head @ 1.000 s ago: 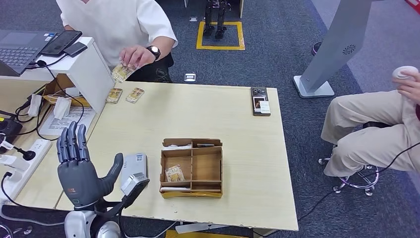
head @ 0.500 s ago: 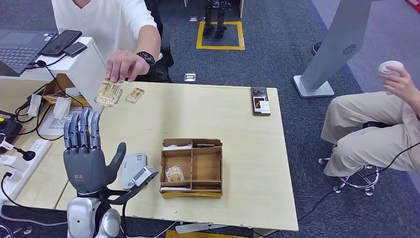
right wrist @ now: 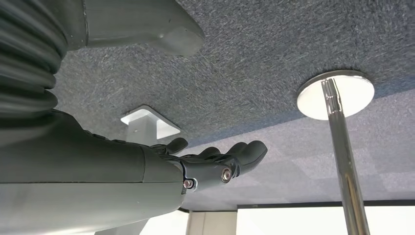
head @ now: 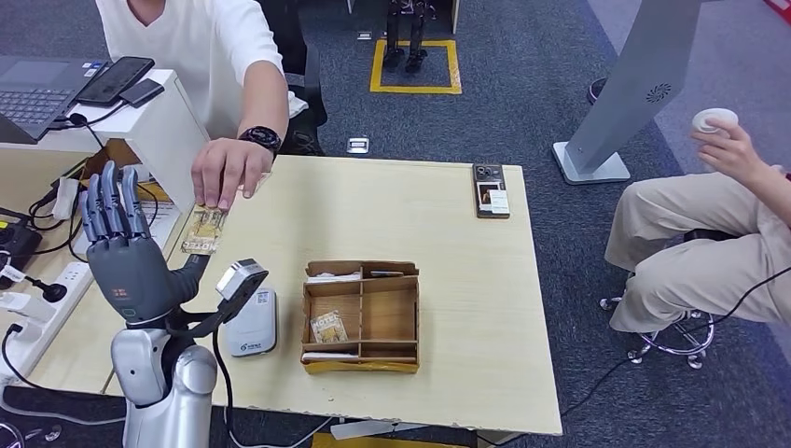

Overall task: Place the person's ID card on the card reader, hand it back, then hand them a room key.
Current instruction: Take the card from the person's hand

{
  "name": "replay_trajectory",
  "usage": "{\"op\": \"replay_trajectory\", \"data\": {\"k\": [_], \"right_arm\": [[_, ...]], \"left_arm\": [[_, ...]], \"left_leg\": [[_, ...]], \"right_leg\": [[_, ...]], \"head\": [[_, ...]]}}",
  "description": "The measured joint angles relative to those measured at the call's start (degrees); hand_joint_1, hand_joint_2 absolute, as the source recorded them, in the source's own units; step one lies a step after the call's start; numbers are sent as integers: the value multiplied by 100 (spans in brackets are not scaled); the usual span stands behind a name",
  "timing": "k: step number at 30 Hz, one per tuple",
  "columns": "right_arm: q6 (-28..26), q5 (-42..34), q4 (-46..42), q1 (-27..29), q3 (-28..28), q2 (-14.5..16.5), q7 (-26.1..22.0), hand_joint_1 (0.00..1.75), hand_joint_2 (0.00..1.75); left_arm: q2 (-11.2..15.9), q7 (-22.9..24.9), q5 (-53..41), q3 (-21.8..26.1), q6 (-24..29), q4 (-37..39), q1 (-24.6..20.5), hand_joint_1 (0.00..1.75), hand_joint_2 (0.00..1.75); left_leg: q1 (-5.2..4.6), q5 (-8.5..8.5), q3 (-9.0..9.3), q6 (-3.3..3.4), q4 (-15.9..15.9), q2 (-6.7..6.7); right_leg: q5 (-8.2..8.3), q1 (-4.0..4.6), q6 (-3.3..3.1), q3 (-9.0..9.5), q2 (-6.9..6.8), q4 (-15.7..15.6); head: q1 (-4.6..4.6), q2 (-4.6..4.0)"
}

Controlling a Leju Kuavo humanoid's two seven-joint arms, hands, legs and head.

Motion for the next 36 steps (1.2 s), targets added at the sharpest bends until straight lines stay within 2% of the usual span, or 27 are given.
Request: {"op": "replay_trajectory", "data": {"k": [4, 9, 17, 18, 22, 23, 36], "right_arm": [[0, 38, 12, -12, 0, 1, -55, 0, 175], [0, 78, 17, -22, 0, 1, -68, 0, 175], [0, 87, 17, -26, 0, 1, -78, 0, 175], [0, 87, 17, -26, 0, 1, -79, 0, 175], [0, 85, 17, -27, 0, 1, -83, 0, 175], [0, 83, 17, -27, 0, 1, -86, 0, 175], [0, 61, 17, -28, 0, 1, -143, 0, 175]], "left_arm": [[-63, -487, 178, 472, -1, 193, -280, 0, 175], [-143, -659, 240, 910, -2, 388, -521, 0, 175], [-194, -754, 377, 1150, -2, 523, -630, 0, 175], [-197, -784, 424, 1163, -2, 531, -631, 5, 175], [-204, -902, 612, 1221, -2, 563, -634, 170, 175], [-205, -927, 652, 1233, -2, 576, -634, 175, 175], [-212, -1032, 839, 1262, -2, 665, -636, 175, 175]], "left_leg": [[0, 0, 0, 0, 0, 0], [0, 0, 0, 0, 0, 0], [0, 0, -1, 0, 0, 0], [0, 0, -1, 0, 0, 0], [0, 0, -1, 0, 0, 0], [0, 0, -1, 0, 0, 0], [0, -1, -2, 0, 0, 0]], "right_leg": [[0, 0, 0, -1, 0, 0], [0, 0, 0, -1, 1, 0], [0, 0, 0, -1, 0, 0], [0, 0, 0, -1, 0, 0], [0, 0, 0, -1, 0, 0], [0, 0, 0, -1, 0, 0], [-1, 0, 0, -1, 0, 0]], "head": [[0, -1], [1, 1], [0, -1], [0, 0], [1, -1], [0, -1], [0, 1]]}}
